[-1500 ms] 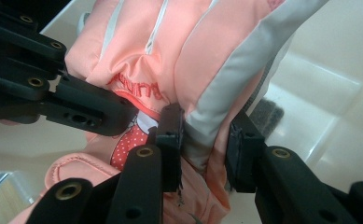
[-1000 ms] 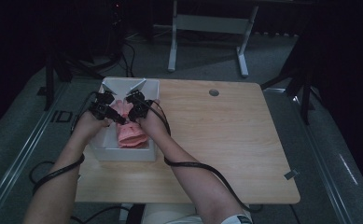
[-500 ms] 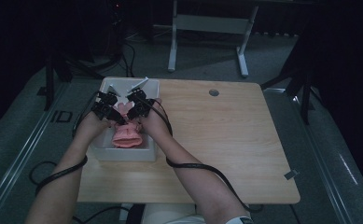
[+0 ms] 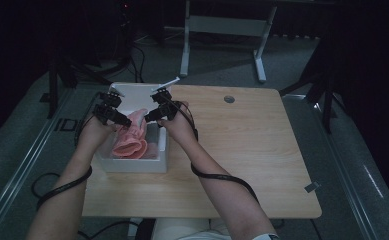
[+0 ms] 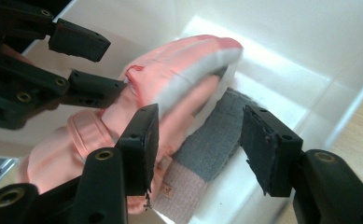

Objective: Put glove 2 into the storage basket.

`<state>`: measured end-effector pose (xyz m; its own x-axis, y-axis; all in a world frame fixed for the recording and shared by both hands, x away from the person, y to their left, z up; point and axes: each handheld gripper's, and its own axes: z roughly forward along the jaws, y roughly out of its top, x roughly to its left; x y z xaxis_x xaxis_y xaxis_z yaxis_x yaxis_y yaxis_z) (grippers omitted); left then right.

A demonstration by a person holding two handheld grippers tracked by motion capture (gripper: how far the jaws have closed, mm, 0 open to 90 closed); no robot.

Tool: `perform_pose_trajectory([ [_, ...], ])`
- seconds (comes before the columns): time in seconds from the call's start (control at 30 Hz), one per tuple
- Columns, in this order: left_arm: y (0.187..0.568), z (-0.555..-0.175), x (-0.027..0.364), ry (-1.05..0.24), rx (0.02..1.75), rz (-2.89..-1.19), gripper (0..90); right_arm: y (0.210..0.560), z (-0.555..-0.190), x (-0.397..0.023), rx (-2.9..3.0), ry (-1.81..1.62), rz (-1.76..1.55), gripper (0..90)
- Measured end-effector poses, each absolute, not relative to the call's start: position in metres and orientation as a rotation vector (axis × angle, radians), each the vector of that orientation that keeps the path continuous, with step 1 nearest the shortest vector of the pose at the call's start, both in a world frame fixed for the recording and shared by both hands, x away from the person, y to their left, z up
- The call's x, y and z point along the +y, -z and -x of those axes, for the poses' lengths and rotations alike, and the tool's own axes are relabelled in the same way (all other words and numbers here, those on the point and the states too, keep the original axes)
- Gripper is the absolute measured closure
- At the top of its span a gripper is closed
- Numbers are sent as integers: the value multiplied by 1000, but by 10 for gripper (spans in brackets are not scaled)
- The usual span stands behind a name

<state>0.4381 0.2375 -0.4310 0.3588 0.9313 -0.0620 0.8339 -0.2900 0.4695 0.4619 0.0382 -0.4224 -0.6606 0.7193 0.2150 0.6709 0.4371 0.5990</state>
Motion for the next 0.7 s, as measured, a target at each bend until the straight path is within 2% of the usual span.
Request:
perform_pose_trajectory([
  [0.23,419,-429,228,-346,1466,-2162,414,410,-456,19,2577,-1127,-1225,442],
  [0.43,401,-417,208,-388,1369,-2094,344,397,-448,-8,2543,-1225,-1198,376],
  [0.57,392,-410,189,-366,1298,-2084,240,388,-442,-27,2526,-1267,-1163,298],
  [0.63,390,-406,178,-367,1232,-2116,116,385,-440,-35,2527,-1282,-1141,273],
  [0.7,388,-404,169,-356,1200,-2125,101,384,-439,-40,2528,-1293,-1133,262],
])
